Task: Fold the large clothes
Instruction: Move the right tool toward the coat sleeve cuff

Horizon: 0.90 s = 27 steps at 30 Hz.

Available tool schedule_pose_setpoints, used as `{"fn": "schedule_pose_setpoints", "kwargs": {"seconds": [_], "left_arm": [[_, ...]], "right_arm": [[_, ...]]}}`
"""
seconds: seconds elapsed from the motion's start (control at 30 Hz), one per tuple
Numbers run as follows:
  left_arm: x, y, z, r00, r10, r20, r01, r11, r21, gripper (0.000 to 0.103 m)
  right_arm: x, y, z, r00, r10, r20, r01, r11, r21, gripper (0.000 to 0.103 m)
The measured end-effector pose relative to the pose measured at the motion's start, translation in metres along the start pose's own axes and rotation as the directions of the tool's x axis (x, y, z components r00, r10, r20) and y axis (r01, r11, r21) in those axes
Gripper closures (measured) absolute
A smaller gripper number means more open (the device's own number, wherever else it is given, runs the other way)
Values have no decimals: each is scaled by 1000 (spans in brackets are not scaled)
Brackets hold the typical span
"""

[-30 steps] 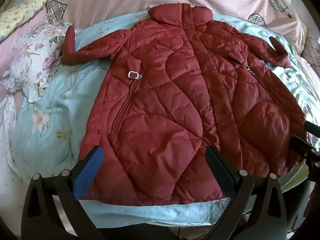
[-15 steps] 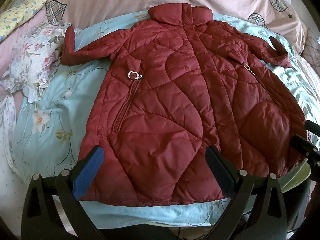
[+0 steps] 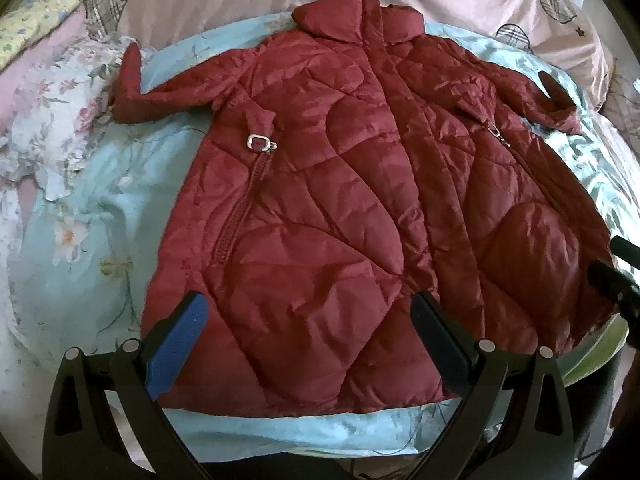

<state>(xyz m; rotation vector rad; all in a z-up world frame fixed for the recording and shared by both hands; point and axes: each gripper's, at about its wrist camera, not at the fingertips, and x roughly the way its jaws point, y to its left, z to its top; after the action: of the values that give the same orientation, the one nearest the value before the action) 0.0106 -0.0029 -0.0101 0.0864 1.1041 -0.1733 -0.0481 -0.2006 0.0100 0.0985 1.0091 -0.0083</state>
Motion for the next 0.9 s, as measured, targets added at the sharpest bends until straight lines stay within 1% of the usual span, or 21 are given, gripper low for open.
{"fn": "schedule_pose_setpoints", "kwargs": {"seconds": [0.1, 0.17, 0.3, 0.33, 0.4, 0.43, 0.53, 0.6, 0.63, 0.7, 0.73, 0.8, 0.9], "left_arm": [[5, 3, 1, 999, -35, -14, 35, 999, -22, 1], [8, 6, 3, 999, -37, -8, 37, 999, -27, 1], [13, 6, 9, 999, -34, -1, 34, 999, -31, 1], [16, 6, 11, 999, -34, -4, 34, 999, -32, 1], [20, 9, 15, 999, -19, -27, 18, 999, -27, 1], [23, 10, 17, 999, -10, -35, 9, 1000, -28, 1], [31, 12, 24, 999, 0, -42, -2, 999, -44, 1], [35, 14, 30, 1000, -4, -28, 3, 998, -58, 1], [38, 14, 33, 1000, -7, -26, 6, 998, -63, 1], [41, 15, 39, 1000, -5, -29, 3, 998, -65, 1], [43, 15, 43, 1000, -4, -30, 2, 998, -67, 1], [46, 16, 49, 999, -6, -33, 4, 997, -71, 1], [45, 18, 58, 999, -33, 5, 33, 997, -68, 1]], "right_arm": [[2, -8, 4, 1000, -9, 7, 9, 1000, 19, 6], [4, -16, 7, 1000, -12, 14, 12, 999, 34, 6], [4, -37, 18, 995, -16, 94, 9, 997, 73, 6], [2, -43, 21, 991, -22, 130, 12, 997, 80, 6], [3, -56, 28, 991, -34, 133, 20, 994, 104, 6], [2, -61, 32, 990, -58, 132, 44, 994, 103, 6], [4, -81, 44, 987, -81, 142, 62, 989, 135, 6], [5, -96, 54, 985, -107, 135, 86, 984, 153, 6], [8, -103, 58, 986, -107, 129, 85, 982, 168, 6], [9, -120, 70, 982, -132, 138, 104, 976, 189, 6], [15, -128, 75, 983, -132, 127, 103, 973, 208, 6], [18, -148, 87, 980, -147, 135, 111, 964, 242, 6], [25, -180, 106, 974, -174, 148, 123, 946, 300, 6]]}}
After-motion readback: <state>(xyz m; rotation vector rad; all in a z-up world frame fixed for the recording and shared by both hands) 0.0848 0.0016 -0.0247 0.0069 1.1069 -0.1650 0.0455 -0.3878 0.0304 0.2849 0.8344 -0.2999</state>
